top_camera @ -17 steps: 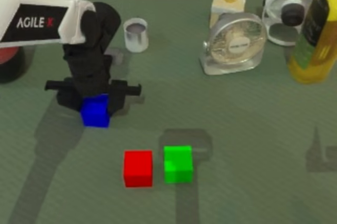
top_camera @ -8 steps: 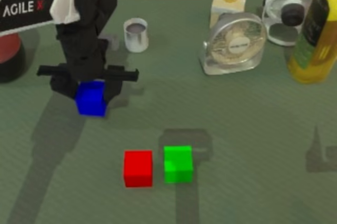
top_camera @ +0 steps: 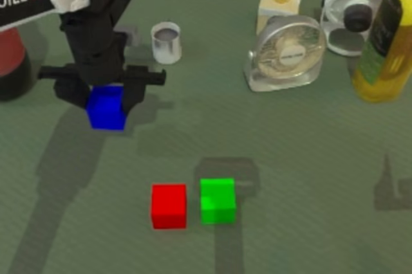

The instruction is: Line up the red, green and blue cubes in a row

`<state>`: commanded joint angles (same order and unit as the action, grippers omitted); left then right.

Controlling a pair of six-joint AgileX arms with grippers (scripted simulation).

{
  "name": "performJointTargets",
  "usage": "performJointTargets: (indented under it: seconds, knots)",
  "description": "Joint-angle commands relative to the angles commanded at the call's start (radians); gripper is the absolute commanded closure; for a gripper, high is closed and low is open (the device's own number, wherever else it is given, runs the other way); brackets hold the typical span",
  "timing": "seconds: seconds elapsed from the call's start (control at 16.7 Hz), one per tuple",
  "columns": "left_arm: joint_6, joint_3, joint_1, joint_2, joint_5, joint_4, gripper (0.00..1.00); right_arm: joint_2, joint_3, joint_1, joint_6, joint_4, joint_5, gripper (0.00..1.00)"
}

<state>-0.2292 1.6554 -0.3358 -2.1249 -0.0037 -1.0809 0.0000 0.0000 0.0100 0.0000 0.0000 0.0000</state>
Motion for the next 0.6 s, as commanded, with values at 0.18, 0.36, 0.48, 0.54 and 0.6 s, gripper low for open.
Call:
performJointTargets:
  seconds: [0.18, 0.36, 0.48, 0.54, 0.6]
  knots:
    - [-0.068, 0.054, -0.058, -0.030, -0.001, -0.028, 1.00, 0.000, 0.000, 0.000, 0.000, 0.000, 0.000, 0.00]
    - [-0.207, 0.158, -0.177, -0.088, -0.003, -0.082, 1.00, 0.000, 0.000, 0.000, 0.000, 0.000, 0.000, 0.00]
    - [-0.320, 0.241, -0.276, -0.134, -0.005, -0.126, 1.00, 0.000, 0.000, 0.000, 0.000, 0.000, 0.000, 0.00]
    - [-0.379, 0.283, -0.328, -0.156, -0.006, -0.148, 1.00, 0.000, 0.000, 0.000, 0.000, 0.000, 0.000, 0.00]
    - [-0.439, 0.325, -0.380, -0.176, -0.007, -0.170, 1.00, 0.000, 0.000, 0.000, 0.000, 0.000, 0.000, 0.00]
